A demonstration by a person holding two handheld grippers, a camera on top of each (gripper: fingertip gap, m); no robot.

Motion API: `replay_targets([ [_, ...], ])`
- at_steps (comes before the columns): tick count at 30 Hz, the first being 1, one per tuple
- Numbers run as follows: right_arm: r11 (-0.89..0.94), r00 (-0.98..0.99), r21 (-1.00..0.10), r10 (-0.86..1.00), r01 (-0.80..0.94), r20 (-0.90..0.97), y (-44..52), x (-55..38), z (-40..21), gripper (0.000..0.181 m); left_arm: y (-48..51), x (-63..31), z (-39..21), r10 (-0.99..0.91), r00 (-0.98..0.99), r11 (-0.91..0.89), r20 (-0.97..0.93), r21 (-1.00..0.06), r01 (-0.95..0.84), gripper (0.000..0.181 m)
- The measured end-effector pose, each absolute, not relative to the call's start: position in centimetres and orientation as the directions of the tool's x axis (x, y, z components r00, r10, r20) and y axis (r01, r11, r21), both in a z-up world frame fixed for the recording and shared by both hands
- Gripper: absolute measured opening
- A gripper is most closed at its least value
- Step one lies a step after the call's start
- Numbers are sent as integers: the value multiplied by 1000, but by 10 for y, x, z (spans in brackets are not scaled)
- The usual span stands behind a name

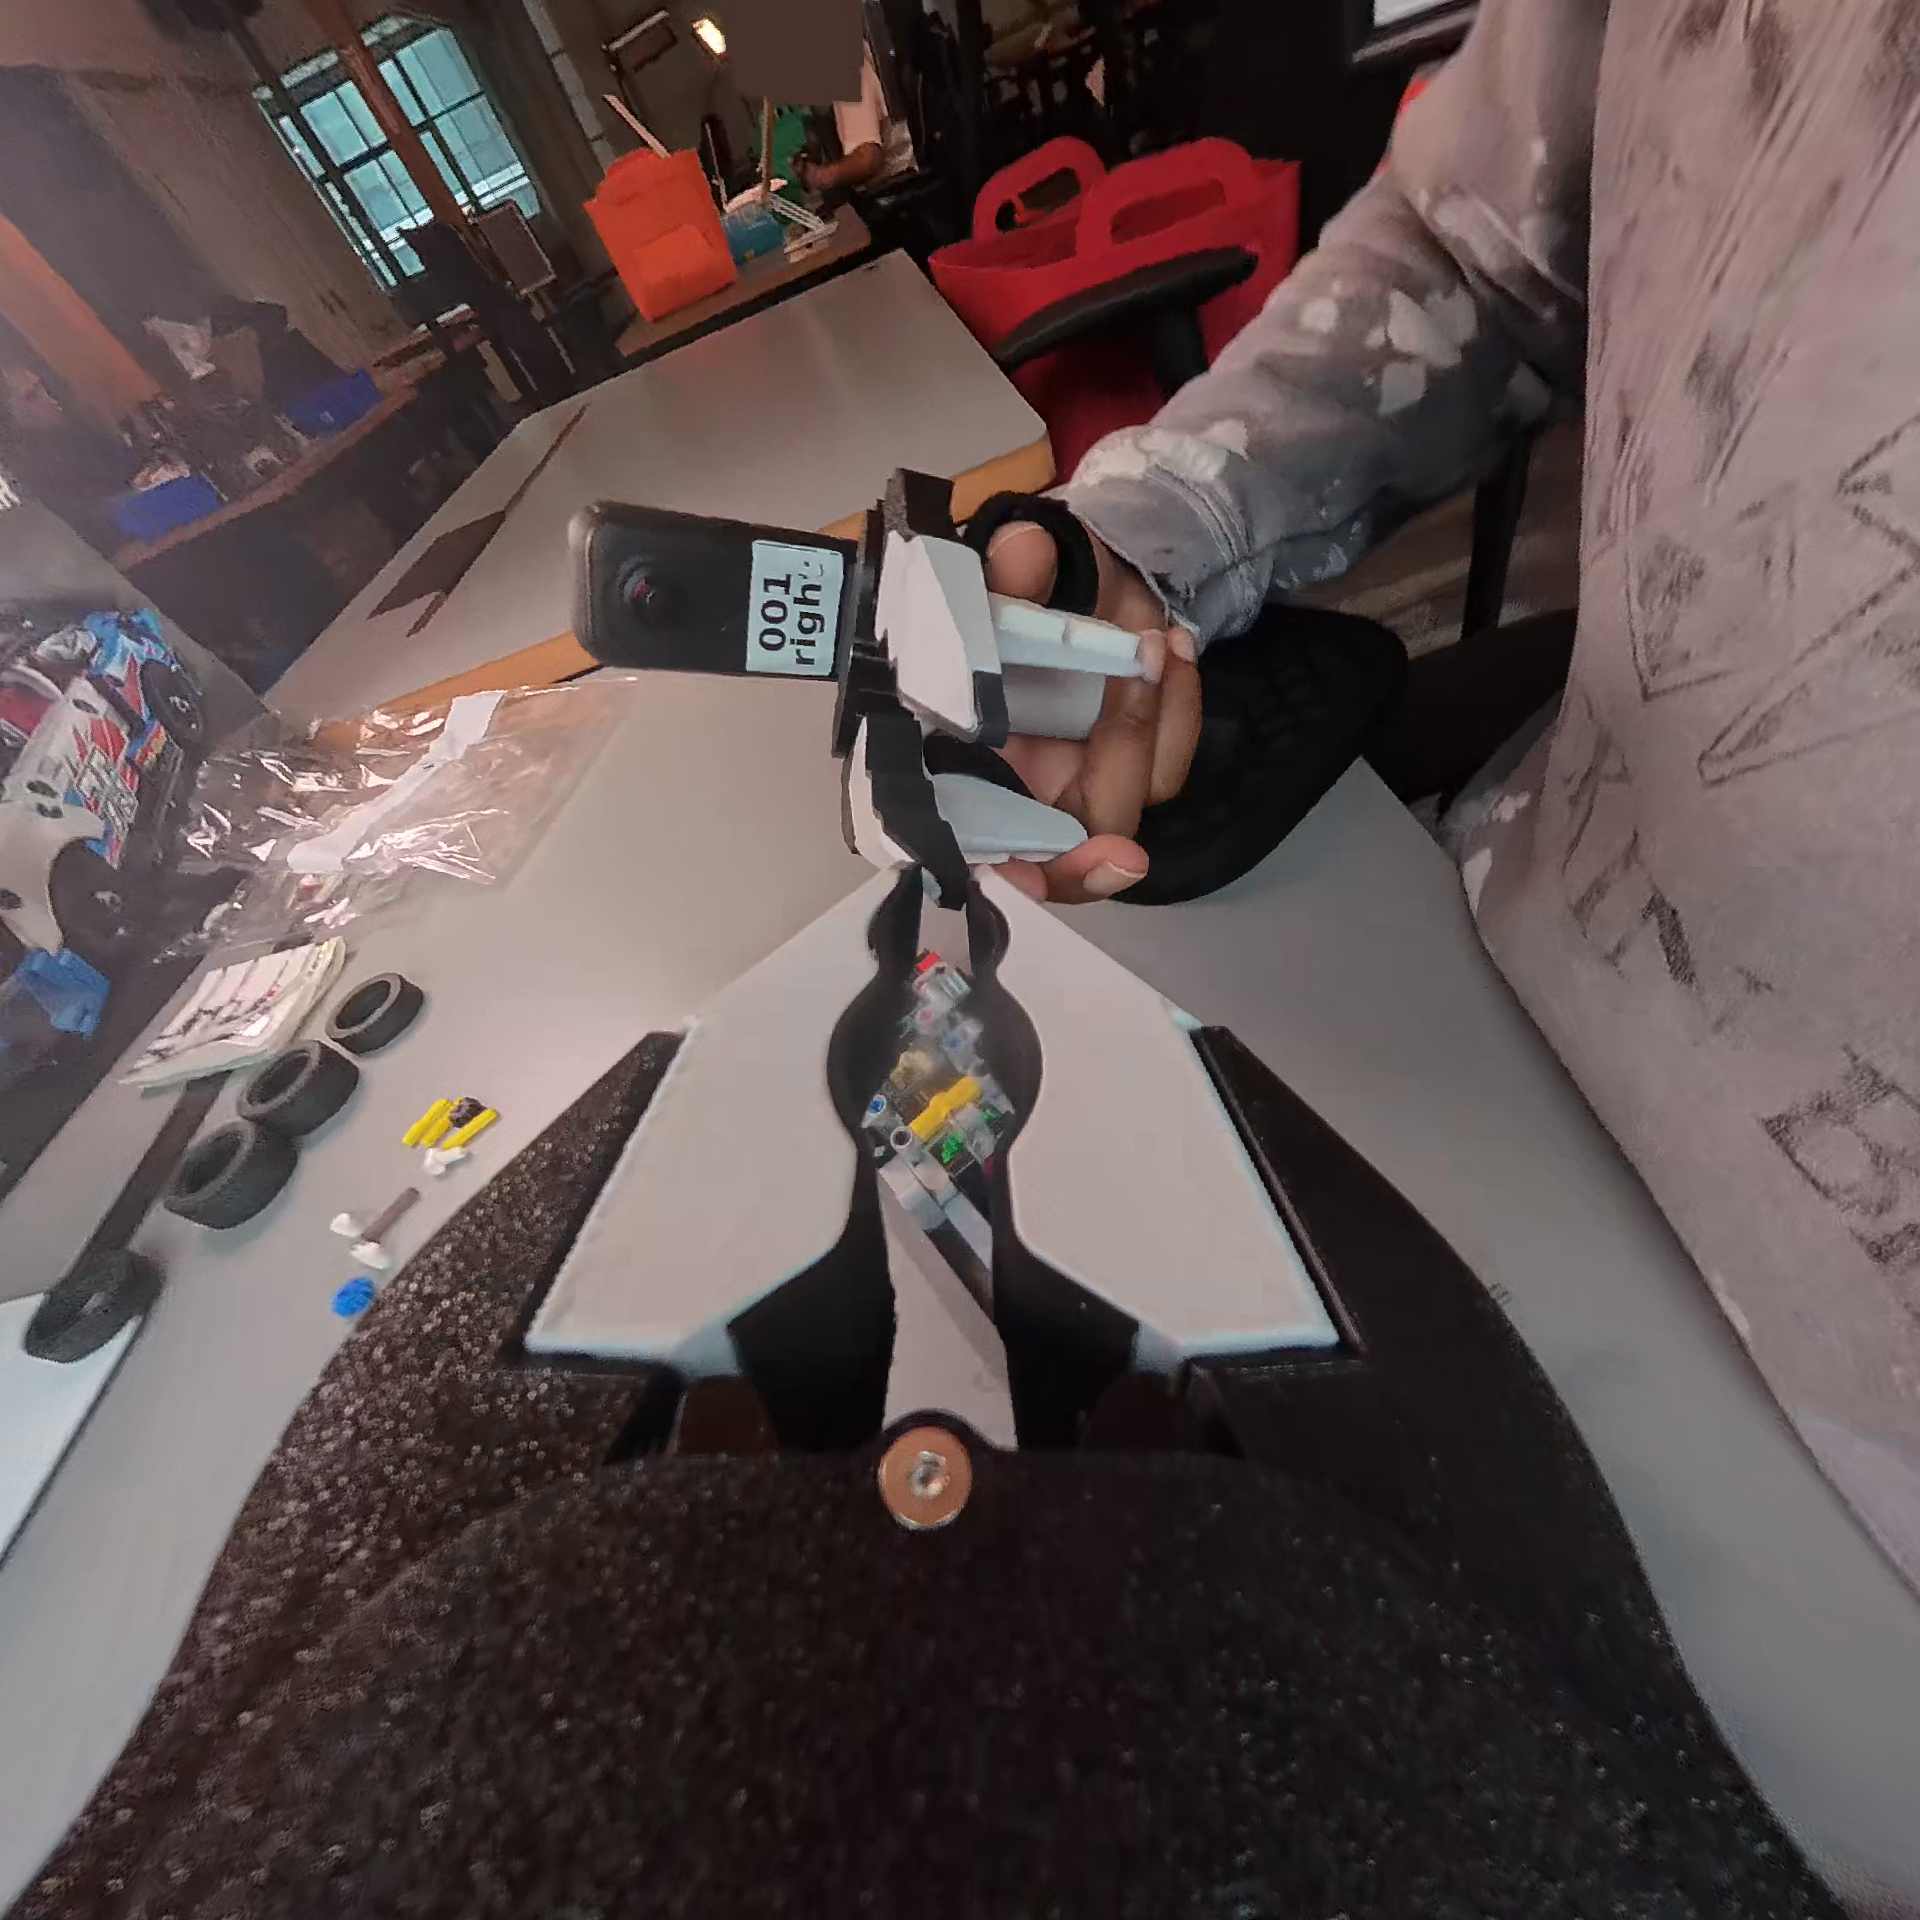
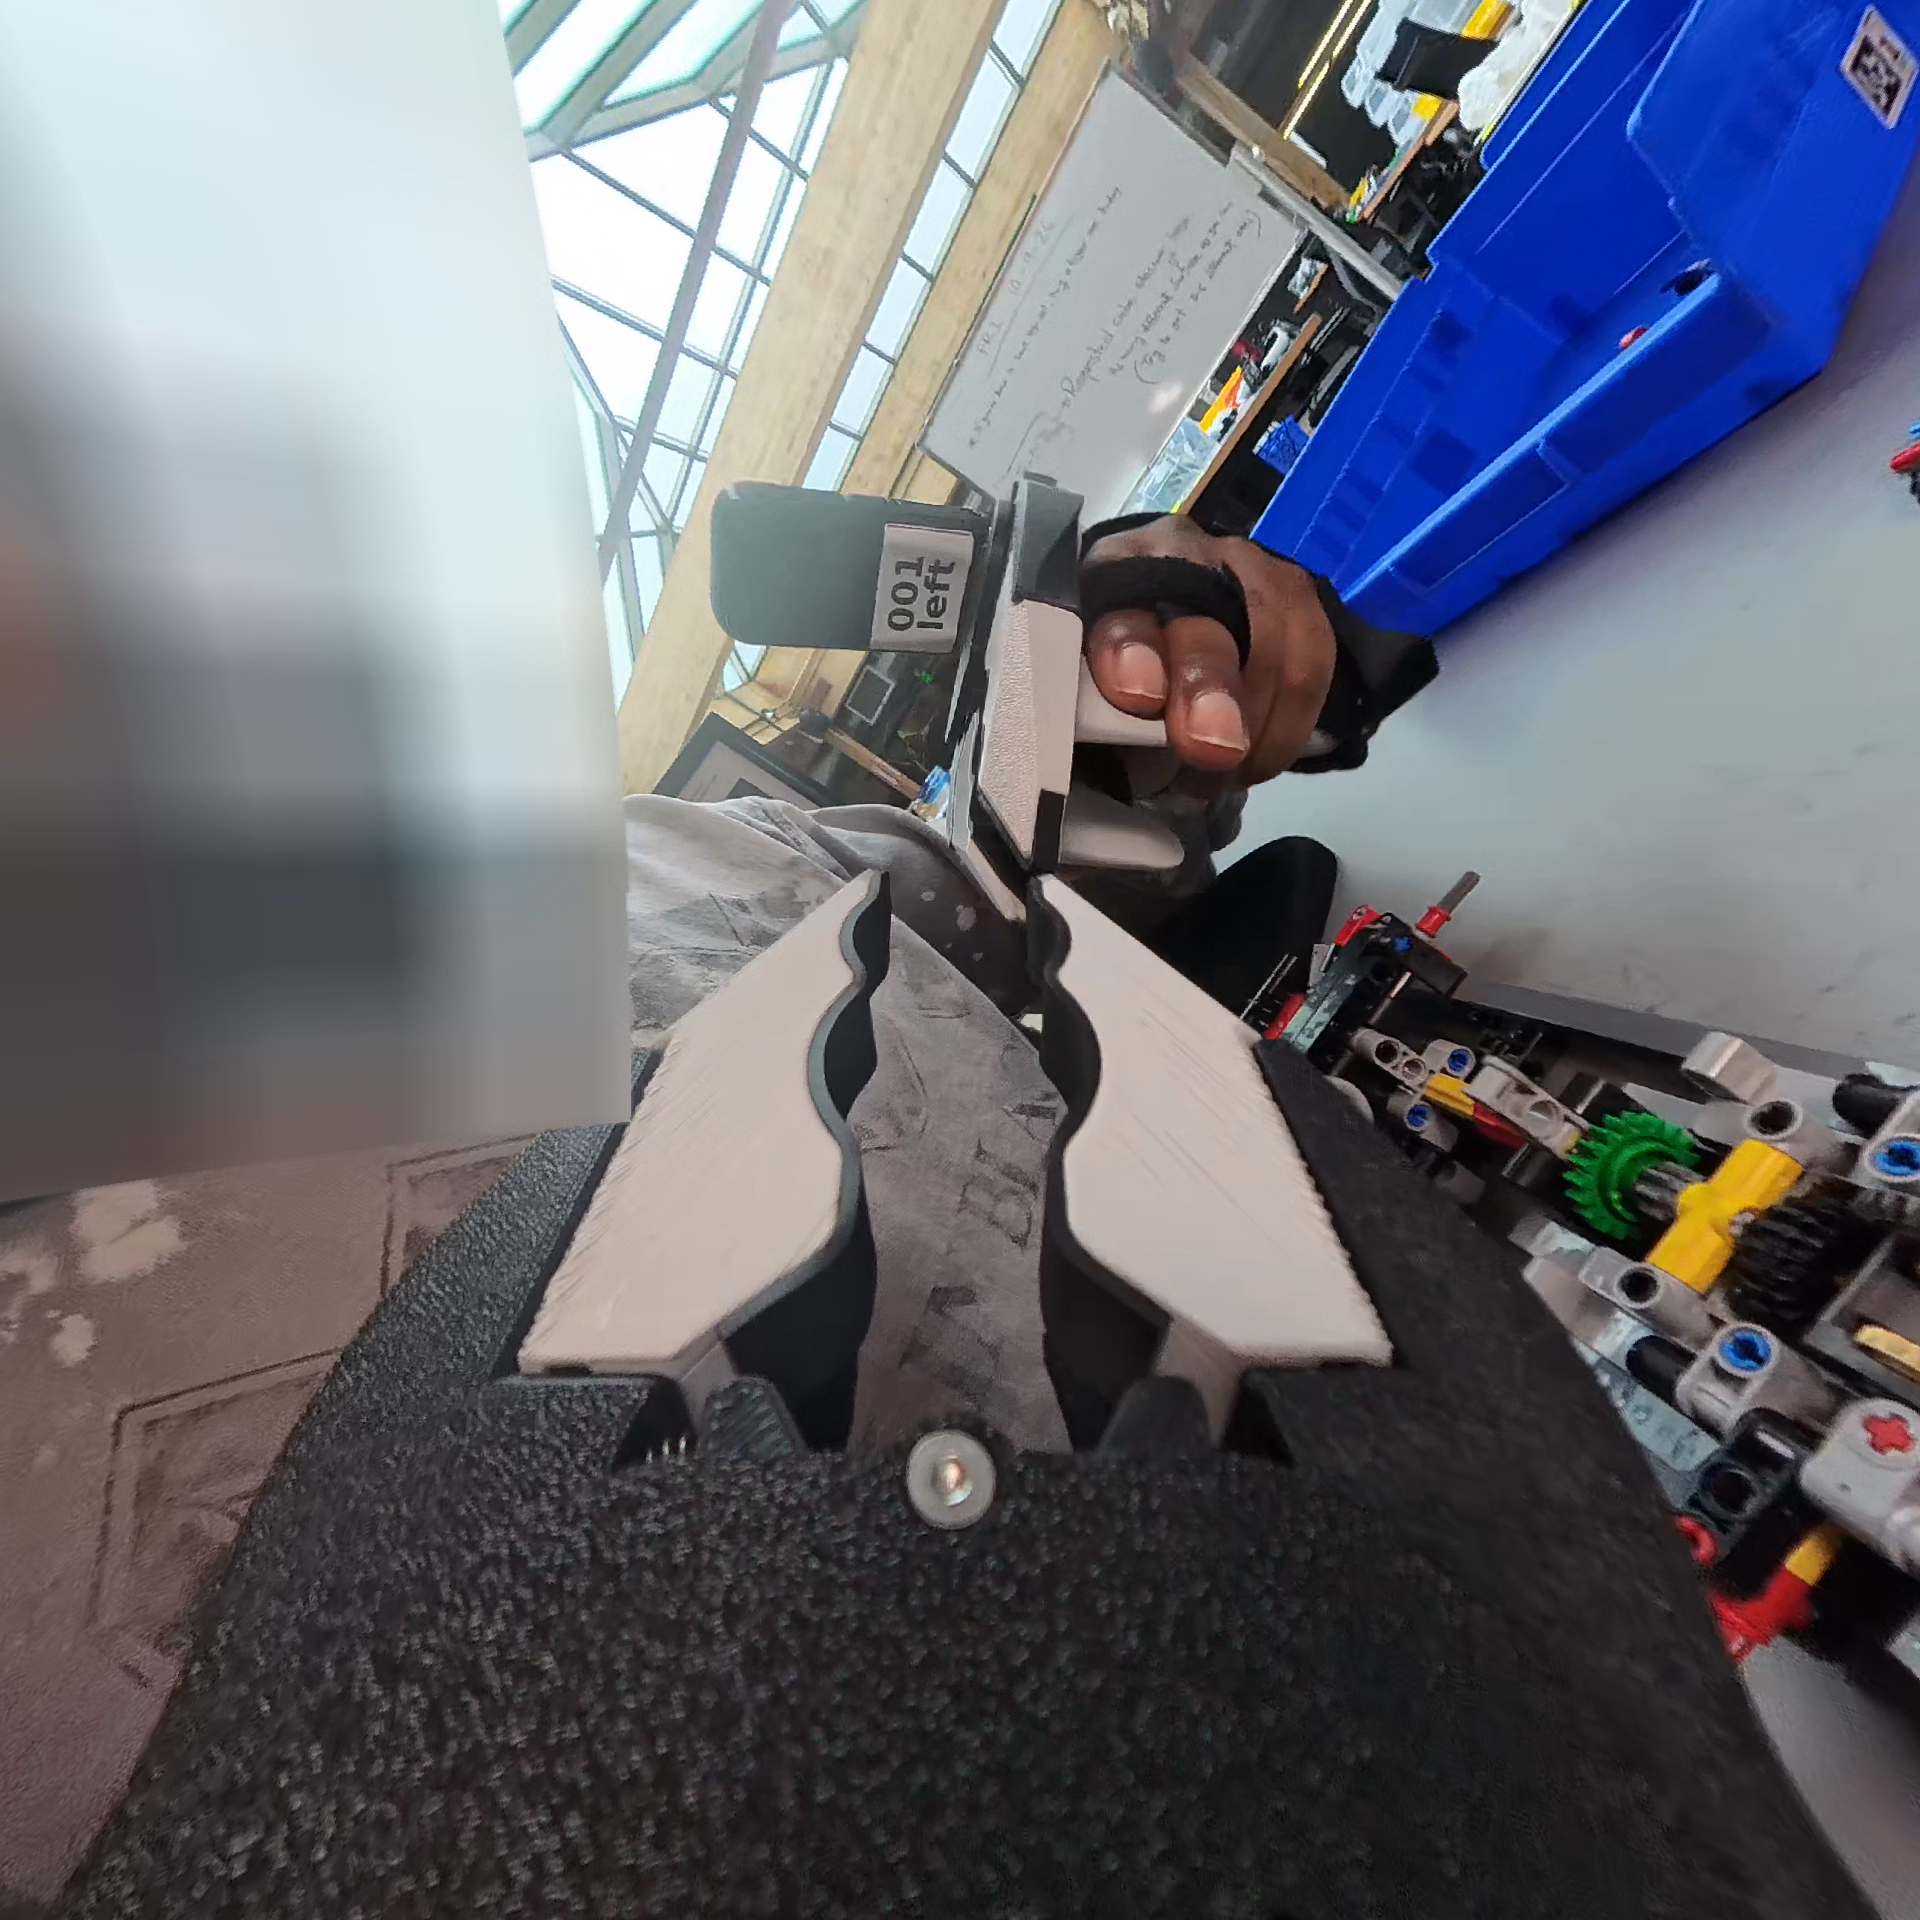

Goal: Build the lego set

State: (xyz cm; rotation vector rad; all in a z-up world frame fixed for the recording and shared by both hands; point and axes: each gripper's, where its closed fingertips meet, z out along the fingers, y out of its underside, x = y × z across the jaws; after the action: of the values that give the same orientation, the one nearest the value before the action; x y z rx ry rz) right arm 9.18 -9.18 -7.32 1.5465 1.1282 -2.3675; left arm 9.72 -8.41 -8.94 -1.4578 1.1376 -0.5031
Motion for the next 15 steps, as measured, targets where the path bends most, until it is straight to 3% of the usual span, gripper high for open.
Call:
replay_targets([
  [1,-716,-484,-553,336,426,-808,-91,90,-73,23,-82,95,-89,-852,462,94,-244,-942,-323,9],
  [5,-620,-479,-729,565,291,-672,-85,86,-73,21,-78,93,-88,-846,532,-92,-12,-982,-167,31],
  [10,-431,-488,-880,735,200,-471,-93,86,-71,21,-78,94,-82,-833,538,-185,125,-981,-59,15],
  [15,-312,-483,-936,802,162,-351,-99,87,-72,20,-83,98,-80,-846,512,-197,147,-979,-45,6],
])
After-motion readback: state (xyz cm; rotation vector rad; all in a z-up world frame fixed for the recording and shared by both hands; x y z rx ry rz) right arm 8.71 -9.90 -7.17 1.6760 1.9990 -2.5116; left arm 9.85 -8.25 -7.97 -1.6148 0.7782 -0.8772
